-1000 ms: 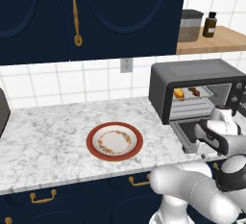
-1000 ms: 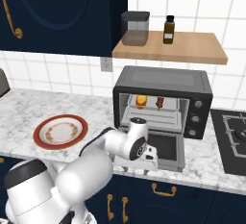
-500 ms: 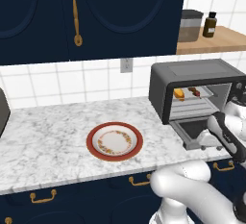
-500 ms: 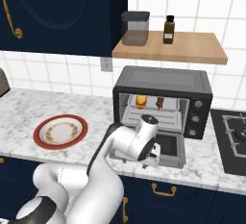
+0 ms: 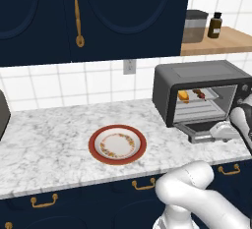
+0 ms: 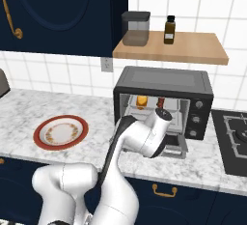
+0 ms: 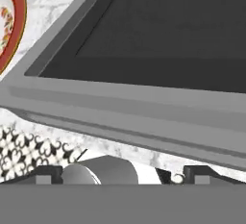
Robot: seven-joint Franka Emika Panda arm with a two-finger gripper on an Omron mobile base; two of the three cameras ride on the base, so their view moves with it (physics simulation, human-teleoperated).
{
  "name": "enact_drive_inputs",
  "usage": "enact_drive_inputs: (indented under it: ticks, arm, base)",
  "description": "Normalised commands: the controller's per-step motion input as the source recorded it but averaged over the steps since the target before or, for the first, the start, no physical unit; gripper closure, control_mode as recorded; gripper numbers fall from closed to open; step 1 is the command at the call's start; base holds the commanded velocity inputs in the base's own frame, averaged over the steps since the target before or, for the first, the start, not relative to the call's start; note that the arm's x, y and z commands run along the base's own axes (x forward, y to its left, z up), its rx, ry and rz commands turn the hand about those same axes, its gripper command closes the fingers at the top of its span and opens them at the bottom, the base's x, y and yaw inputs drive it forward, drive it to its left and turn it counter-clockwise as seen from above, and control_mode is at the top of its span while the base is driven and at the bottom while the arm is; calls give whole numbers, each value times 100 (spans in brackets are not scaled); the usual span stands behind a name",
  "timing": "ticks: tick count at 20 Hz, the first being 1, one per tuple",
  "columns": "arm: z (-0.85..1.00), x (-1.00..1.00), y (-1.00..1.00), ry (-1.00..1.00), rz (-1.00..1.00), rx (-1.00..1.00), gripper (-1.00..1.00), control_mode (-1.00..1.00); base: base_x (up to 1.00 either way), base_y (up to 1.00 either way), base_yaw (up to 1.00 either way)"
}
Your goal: Pick up the kebab skewer and baguette bread, and place them inside the toaster oven. Close the toaster oven door and start by setting the timer.
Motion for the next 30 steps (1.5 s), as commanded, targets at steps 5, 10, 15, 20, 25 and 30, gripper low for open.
enact_drive_inputs:
  ticks: [5, 10, 15, 20, 25, 30]
  arm:
    - [17, 94, 24, -52, -2, 0, -100, -100]
    - [7, 88, 27, -49, -3, 0, -100, -100]
    - [0, 76, 38, -42, -8, 0, -100, -100]
    - [-5, 63, 49, -36, -14, -1, -100, -100]
    - [-14, 48, 36, -28, -16, -2, -100, -100]
    - [-5, 48, 13, -22, -14, 0, -100, -100]
  base:
    - [0, 0, 0]
    - [0, 0, 0]
    - [0, 0, 0]
    - [0, 0, 0]
    - [0, 0, 0]
    - [0, 0, 0]
